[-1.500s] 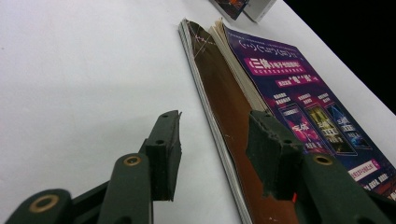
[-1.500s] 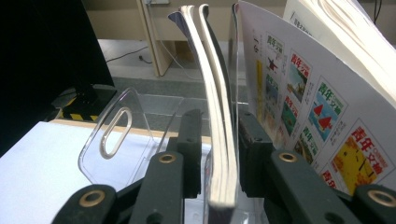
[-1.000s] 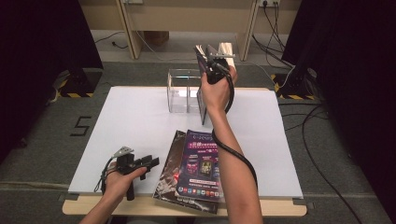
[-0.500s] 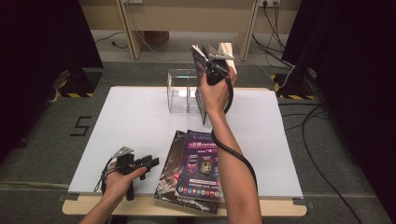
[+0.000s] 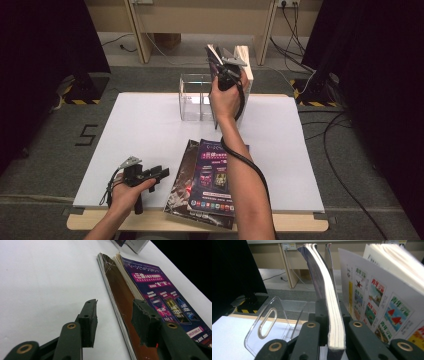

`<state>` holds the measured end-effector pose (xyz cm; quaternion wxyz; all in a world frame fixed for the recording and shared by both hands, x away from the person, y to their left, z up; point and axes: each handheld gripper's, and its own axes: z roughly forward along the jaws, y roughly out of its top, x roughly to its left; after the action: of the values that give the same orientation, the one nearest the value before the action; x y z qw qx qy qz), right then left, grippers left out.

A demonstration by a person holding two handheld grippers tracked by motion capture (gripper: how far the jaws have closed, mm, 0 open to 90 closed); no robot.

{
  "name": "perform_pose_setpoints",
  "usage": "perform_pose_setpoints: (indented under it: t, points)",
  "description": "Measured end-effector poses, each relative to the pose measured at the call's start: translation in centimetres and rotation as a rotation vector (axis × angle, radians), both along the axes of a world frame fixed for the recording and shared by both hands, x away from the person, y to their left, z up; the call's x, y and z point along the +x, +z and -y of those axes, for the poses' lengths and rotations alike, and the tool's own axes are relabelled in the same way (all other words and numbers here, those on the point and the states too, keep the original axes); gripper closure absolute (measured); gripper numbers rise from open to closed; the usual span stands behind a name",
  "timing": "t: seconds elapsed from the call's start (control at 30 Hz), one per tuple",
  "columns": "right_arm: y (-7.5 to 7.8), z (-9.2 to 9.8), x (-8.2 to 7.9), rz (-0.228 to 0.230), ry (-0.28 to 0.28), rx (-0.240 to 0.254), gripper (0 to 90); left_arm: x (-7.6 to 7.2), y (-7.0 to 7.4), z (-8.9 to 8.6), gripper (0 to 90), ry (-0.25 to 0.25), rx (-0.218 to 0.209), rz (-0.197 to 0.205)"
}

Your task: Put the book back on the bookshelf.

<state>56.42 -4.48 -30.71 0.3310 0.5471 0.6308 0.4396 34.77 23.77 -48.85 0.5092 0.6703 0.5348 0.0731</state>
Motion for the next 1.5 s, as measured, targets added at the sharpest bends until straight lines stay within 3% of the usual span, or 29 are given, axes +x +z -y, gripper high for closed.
perform_pose_setpoints:
  t: [0.17,0.33,0.73,1.23,1.5]
  points:
    - [-0.1,0.0,0.0,0.01,-0.014,-0.009,84.3,-0.1,0.0,0.1,54.9,-0.005,-0.001,-0.001]
    - [0.1,0.4,0.2,-0.017,-0.037,-0.013,82.6,-0.1,0.0,0.2,55.0,-0.005,0.0,0.0]
    - [0.5,0.6,-0.3,-0.042,-0.006,-0.005,73.2,-0.1,-0.1,0.4,55.0,-0.009,0.001,-0.002]
    - [1.0,1.2,-1.7,-0.009,0.009,0.028,71.7,-0.1,-0.1,0.5,55.0,-0.011,0.003,-0.001]
    - [1.5,1.5,-2.7,0.013,0.018,0.021,71.2,-0.2,-0.1,0.5,55.0,-0.013,0.006,0.0]
